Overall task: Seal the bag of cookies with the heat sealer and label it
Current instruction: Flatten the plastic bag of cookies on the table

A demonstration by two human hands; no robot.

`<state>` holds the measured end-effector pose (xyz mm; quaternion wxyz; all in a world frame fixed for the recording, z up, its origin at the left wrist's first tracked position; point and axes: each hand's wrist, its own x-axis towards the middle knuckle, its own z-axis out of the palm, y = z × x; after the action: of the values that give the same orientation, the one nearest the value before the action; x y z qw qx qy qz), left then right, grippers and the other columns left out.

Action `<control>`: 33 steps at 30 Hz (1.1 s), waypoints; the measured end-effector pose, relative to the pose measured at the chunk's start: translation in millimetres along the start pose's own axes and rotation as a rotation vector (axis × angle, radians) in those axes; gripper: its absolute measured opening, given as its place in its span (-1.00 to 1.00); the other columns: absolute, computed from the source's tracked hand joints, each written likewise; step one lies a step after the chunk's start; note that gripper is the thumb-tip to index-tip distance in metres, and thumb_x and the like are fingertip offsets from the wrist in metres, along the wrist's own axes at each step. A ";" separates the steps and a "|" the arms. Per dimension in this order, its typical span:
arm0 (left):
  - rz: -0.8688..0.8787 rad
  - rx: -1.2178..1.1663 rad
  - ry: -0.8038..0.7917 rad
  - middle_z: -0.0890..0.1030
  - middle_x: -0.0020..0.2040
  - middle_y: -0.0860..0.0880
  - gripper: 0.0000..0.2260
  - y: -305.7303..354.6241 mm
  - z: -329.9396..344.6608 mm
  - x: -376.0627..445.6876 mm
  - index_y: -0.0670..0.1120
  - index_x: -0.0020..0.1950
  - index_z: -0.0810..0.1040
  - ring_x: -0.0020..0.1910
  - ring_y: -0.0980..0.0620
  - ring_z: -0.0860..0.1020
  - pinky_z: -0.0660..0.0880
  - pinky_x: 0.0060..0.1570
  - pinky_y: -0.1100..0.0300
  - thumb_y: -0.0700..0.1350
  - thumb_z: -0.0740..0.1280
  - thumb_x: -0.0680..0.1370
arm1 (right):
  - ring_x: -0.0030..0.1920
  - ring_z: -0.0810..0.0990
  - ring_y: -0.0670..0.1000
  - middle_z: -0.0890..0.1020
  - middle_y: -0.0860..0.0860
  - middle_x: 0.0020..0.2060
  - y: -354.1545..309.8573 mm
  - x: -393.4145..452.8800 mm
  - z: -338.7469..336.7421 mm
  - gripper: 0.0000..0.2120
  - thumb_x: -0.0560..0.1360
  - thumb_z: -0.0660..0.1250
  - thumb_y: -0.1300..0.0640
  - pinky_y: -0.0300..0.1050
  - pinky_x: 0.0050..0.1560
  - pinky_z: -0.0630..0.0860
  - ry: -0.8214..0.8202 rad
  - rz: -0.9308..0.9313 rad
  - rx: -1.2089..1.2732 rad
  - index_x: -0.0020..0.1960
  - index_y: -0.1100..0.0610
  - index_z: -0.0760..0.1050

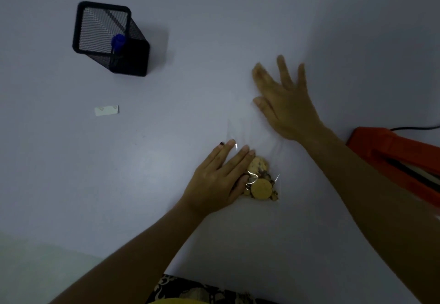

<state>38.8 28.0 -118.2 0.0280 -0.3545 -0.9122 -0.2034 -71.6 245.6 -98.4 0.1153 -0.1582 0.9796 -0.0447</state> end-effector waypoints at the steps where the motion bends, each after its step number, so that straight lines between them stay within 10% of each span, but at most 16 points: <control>1: 0.000 -0.001 -0.002 0.49 0.34 -0.10 -0.63 0.0 0.0 -0.1 -0.13 0.36 0.46 0.39 -0.16 0.38 0.37 0.34 -0.05 -0.02 0.21 0.59 | 0.55 -0.11 0.22 0.07 0.03 0.56 -2.4 -2.9 -0.6 -0.38 0.61 -0.17 -0.19 0.37 0.45 -0.19 0.027 0.068 0.059 0.56 0.12 -0.05; 15: 0.003 -0.006 -0.027 0.48 0.35 -0.11 -0.62 1.4 -0.9 0.5 -0.15 0.37 0.44 0.39 -0.16 0.37 0.37 0.33 -0.08 -0.03 0.21 0.59 | 0.54 -0.20 0.10 -0.13 0.09 0.56 -9.6 -92.9 24.7 -0.17 0.53 -0.01 -0.35 0.20 0.50 -0.24 0.051 0.378 0.180 0.55 0.14 -0.20; 24: 0.005 0.001 -0.006 0.46 0.37 -0.08 -0.62 1.3 -0.4 -3.7 -0.13 0.38 0.43 0.39 -0.13 0.38 0.38 0.33 -0.06 -0.04 0.21 0.59 | 0.53 -0.01 -0.03 0.21 0.09 0.51 -50.7 -87.6 31.9 -0.76 0.54 0.31 0.01 -0.19 0.47 -0.37 0.414 0.574 0.678 0.17 0.08 0.50; 33: 0.003 -0.034 -0.065 0.35 0.44 -0.16 -0.60 1.5 -2.8 0.1 -0.13 0.43 0.36 0.44 -0.13 0.31 0.34 0.36 -0.05 0.01 0.10 0.64 | 0.49 0.23 -0.03 0.46 0.02 0.36 -65.4 -81.6 9.4 -0.95 0.50 0.36 0.20 -0.06 0.53 -0.10 0.491 0.757 0.978 -0.12 0.08 0.57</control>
<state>39.5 27.9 -115.1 -0.0075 -0.3626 -0.9086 -0.2071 25.6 209.4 -82.1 -0.0447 0.2821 0.8322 -0.4753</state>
